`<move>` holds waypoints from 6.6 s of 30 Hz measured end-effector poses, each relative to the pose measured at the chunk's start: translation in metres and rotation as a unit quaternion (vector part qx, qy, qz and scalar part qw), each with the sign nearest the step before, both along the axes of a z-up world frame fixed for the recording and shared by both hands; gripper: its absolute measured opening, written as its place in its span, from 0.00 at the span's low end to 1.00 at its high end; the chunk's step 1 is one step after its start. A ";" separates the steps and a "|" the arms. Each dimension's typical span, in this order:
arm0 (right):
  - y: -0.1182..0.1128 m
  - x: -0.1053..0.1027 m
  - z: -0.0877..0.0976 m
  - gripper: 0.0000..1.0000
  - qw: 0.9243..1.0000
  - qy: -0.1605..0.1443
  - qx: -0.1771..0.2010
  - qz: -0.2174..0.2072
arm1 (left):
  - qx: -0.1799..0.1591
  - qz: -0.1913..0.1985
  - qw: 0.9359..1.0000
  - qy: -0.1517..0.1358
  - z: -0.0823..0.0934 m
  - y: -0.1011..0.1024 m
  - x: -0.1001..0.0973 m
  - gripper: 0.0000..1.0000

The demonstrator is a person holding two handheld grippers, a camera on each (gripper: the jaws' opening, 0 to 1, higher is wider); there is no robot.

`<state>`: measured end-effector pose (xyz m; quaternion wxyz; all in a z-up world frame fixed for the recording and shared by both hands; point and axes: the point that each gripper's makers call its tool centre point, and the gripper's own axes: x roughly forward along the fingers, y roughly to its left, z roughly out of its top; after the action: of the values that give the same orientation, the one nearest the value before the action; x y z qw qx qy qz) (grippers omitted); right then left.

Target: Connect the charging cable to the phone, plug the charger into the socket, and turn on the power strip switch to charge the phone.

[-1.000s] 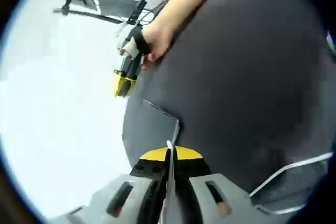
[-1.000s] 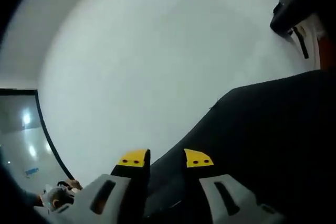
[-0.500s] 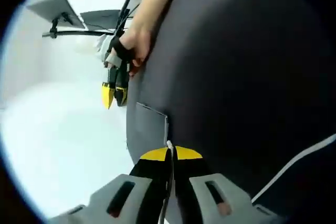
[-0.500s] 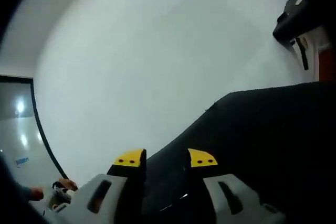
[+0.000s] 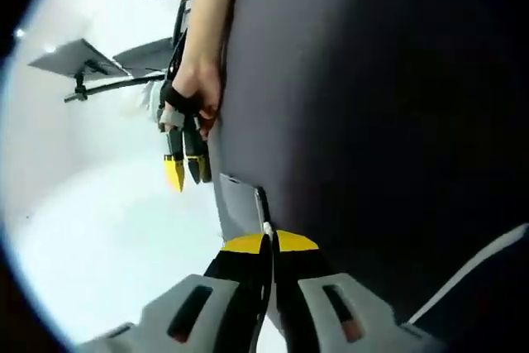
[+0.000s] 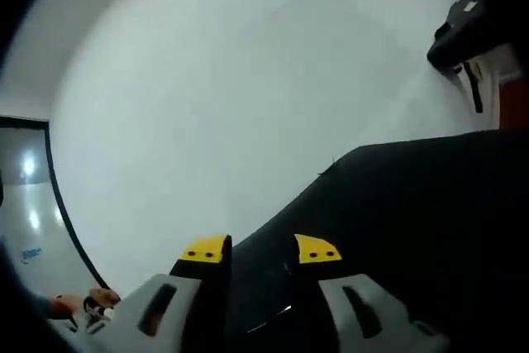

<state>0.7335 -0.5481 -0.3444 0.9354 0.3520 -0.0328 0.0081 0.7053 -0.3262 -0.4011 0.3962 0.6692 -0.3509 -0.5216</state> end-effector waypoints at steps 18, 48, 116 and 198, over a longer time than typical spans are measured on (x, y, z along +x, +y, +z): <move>0.003 0.002 -0.003 0.27 1.000 0.006 0.009 0.002 | 0.014 -0.056 0.990 -0.127 -0.008 0.000 -0.008 0.00; 0.002 0.004 -0.010 0.27 1.000 0.029 0.006 0.003 | 0.007 -0.071 0.987 -0.142 -0.006 -0.001 -0.007 0.00; 0.021 0.042 -0.049 0.33 0.978 0.165 0.099 0.085 | 0.042 -0.119 0.982 -0.144 -0.016 -0.007 -0.001 0.00; 0.012 0.016 0.110 0.34 0.980 -0.147 -0.023 0.131 | -0.349 0.086 0.850 0.384 0.198 0.041 0.000 0.63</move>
<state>0.7493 -0.5366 -0.2347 0.9190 0.3271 -0.1232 0.1826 0.7052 -0.2857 -0.2030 0.7505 0.2604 -0.2705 -0.5439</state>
